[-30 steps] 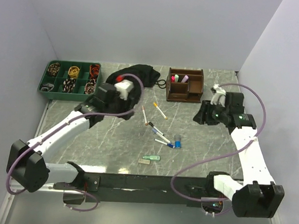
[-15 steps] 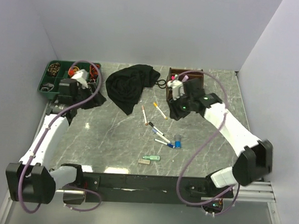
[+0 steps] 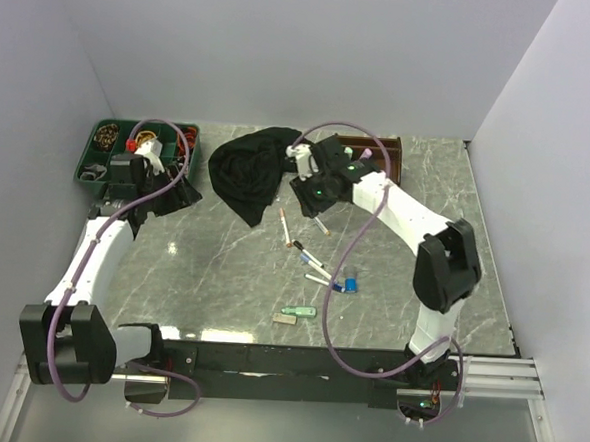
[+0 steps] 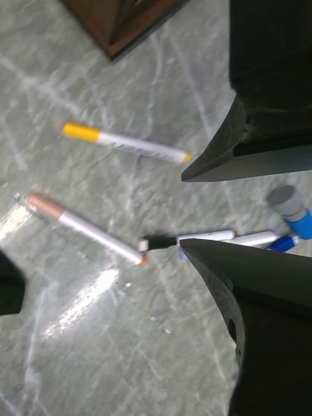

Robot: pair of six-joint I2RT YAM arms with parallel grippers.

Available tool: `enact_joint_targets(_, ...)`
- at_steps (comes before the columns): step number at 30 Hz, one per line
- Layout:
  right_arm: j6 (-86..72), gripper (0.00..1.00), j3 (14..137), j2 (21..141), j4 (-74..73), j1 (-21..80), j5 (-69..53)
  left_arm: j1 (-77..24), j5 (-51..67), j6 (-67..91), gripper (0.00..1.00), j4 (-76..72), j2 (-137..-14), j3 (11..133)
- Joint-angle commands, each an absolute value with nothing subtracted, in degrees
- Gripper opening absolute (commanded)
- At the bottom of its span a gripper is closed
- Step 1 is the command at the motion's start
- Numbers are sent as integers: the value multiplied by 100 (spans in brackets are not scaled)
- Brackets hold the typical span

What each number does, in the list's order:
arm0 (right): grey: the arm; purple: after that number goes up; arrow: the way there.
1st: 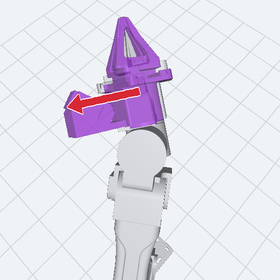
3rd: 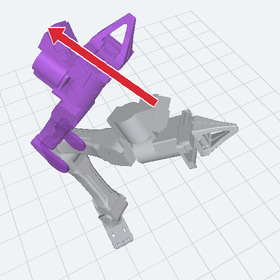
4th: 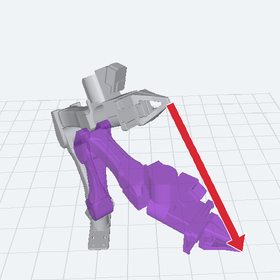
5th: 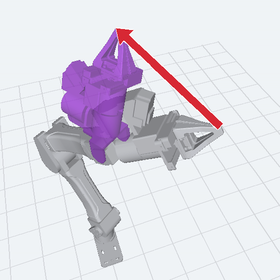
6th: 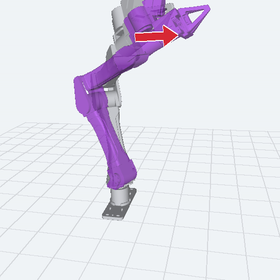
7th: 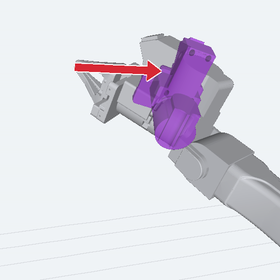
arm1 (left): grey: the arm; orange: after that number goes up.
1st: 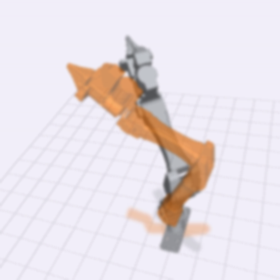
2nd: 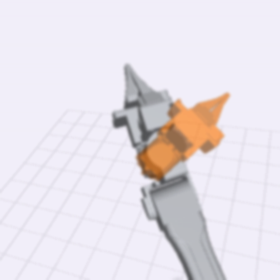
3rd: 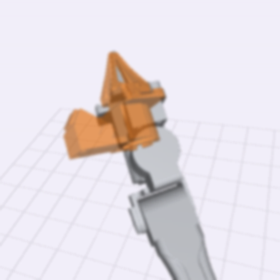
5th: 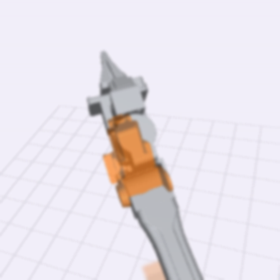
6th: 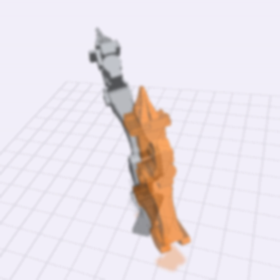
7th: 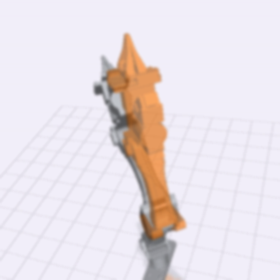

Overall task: Sort the stationery into containers
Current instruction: Pick up the pen from the center of the board.

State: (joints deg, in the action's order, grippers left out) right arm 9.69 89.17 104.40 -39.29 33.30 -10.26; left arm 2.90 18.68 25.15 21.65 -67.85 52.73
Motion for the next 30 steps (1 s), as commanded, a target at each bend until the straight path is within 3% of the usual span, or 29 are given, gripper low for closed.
enact_joint_targets(1, 1160, 48, 9264, 10906, -4052, 3778, -853, 395, 1960, 2470, 65, 1890, -6934, 5554)
enact_joint_targets(8, 1064, 49, 8824, 11136, -3911, 4166, -546, 404, 1978, 2382, 66, 2004, -7058, 5809)
enact_joint_targets(15, 1186, 51, 9192, 11504, -3797, 4184, 104, 413, 2100, 2514, 66, 1907, -7180, 5731)
enact_joint_targets(30, 1283, 51, 9115, 11725, -3902, 4271, 18, 404, 2215, 2601, 67, 1881, -7392, 5757)
